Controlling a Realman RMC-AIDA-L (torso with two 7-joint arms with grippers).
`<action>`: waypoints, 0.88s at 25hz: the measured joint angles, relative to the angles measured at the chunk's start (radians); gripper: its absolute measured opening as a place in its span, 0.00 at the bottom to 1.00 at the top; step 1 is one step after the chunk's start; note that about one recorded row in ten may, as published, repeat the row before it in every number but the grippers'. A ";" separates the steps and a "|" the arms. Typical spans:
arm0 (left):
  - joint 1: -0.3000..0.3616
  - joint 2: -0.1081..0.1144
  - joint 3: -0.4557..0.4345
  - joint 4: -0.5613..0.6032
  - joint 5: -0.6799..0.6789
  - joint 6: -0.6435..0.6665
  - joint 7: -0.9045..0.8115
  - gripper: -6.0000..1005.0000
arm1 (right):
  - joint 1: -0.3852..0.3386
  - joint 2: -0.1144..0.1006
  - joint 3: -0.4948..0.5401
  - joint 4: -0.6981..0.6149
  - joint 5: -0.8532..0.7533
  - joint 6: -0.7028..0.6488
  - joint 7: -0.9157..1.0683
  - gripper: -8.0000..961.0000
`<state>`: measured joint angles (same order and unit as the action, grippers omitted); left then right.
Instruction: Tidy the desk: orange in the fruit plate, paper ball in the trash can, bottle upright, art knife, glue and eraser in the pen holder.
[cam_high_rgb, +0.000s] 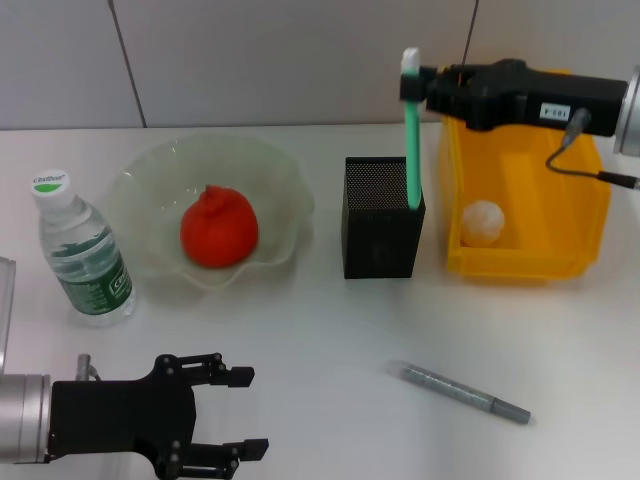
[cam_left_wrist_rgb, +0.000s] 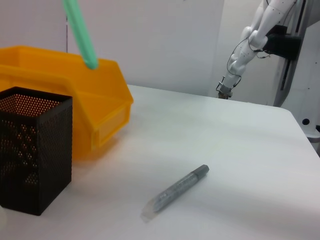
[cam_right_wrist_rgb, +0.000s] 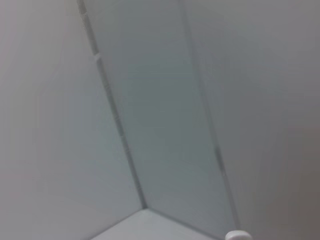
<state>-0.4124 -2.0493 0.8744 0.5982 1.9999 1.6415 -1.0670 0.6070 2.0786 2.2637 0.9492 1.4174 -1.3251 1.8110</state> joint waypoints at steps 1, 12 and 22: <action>0.000 0.000 0.000 0.000 0.001 0.000 0.001 0.78 | 0.000 0.000 0.000 0.000 0.000 0.000 0.000 0.22; 0.000 0.001 0.000 0.000 0.002 0.001 0.002 0.78 | 0.040 0.000 -0.006 -0.189 0.101 0.142 -0.172 0.23; -0.003 0.002 0.004 0.006 0.002 0.001 0.001 0.78 | 0.120 0.003 -0.008 -0.353 0.132 0.240 -0.320 0.24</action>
<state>-0.4157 -2.0478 0.8786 0.6046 2.0018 1.6422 -1.0656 0.7269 2.0821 2.2554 0.5960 1.5489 -1.0847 1.4913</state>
